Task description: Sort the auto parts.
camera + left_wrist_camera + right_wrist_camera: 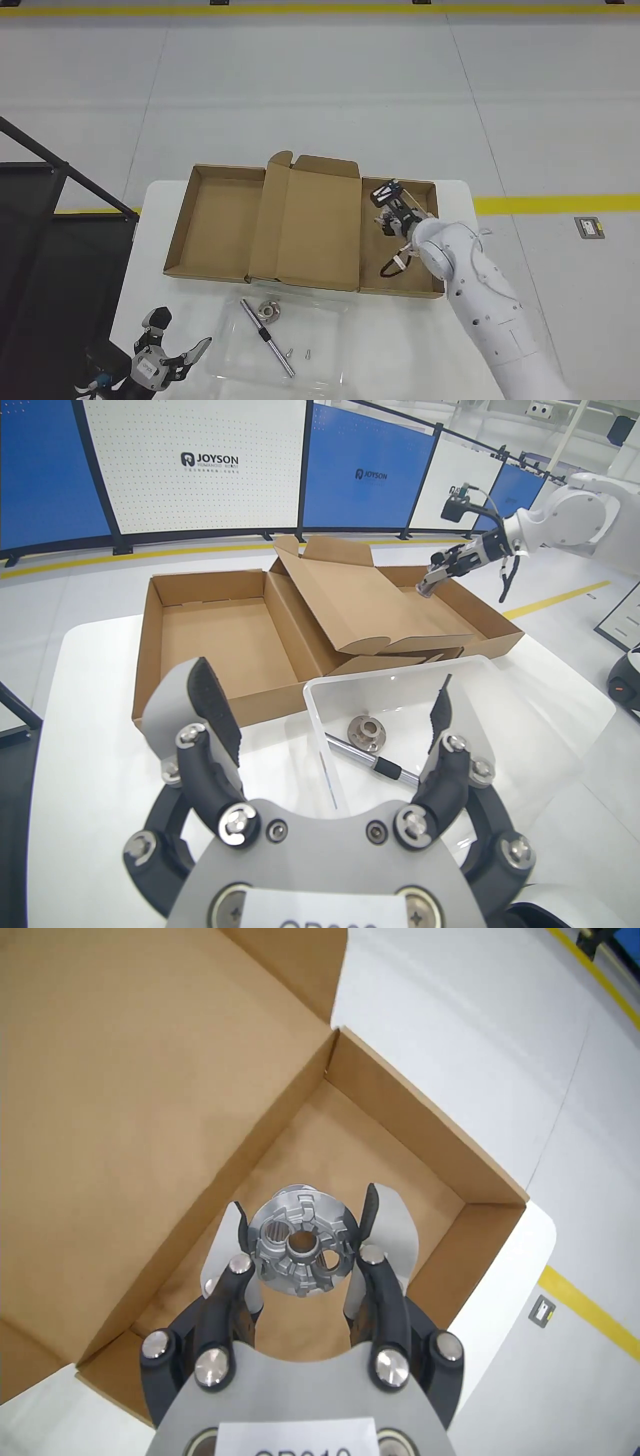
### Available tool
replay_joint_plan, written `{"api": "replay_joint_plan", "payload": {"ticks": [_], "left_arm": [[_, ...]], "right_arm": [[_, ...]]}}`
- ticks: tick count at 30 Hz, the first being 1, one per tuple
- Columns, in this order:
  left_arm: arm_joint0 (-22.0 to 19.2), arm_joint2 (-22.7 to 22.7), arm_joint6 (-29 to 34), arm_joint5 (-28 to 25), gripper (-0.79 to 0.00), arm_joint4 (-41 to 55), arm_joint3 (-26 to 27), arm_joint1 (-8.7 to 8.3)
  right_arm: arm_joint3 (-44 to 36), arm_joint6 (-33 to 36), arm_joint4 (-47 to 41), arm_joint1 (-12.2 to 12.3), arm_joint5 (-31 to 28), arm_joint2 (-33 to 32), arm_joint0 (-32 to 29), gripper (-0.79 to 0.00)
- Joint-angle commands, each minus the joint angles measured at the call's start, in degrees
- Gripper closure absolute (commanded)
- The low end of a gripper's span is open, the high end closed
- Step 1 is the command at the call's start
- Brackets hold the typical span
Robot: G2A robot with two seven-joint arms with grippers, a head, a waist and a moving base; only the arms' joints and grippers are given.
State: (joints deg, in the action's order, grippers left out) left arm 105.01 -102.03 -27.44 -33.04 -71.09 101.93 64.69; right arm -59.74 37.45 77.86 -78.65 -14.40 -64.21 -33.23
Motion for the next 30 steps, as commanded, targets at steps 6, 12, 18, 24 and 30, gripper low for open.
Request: {"api": "replay_joint_plan", "payload": {"ticks": [6,12,18,24,30], "left_arm": [[0.0,0.0,0.0,0.0,-0.785,0.0,0.0,0.0],[0.0,0.0,0.0,0.0,-0.785,0.0,0.0,0.0],[0.0,0.0,0.0,0.0,-0.785,0.0,0.0,0.0],[0.0,0.0,0.0,0.0,-0.785,0.0,0.0,0.0],[0.0,0.0,0.0,0.0,-0.785,0.0,0.0,0.0]], "right_arm": [[9.6,-0.9,-1.2,-0.8,-1.2,1.5,4.2,0.0],[12.8,-0.8,-2.3,-1.1,-1.9,1.8,5.7,-0.785],[13.2,-1.8,-2.8,-1.0,-2.7,1.4,6.0,-0.785],[1.1,-5.4,-1.6,0.6,-5.0,-1.5,0.6,-0.785],[-24.1,-4.3,0.3,3.2,-10.6,-7.2,-12.6,-0.785]]}}
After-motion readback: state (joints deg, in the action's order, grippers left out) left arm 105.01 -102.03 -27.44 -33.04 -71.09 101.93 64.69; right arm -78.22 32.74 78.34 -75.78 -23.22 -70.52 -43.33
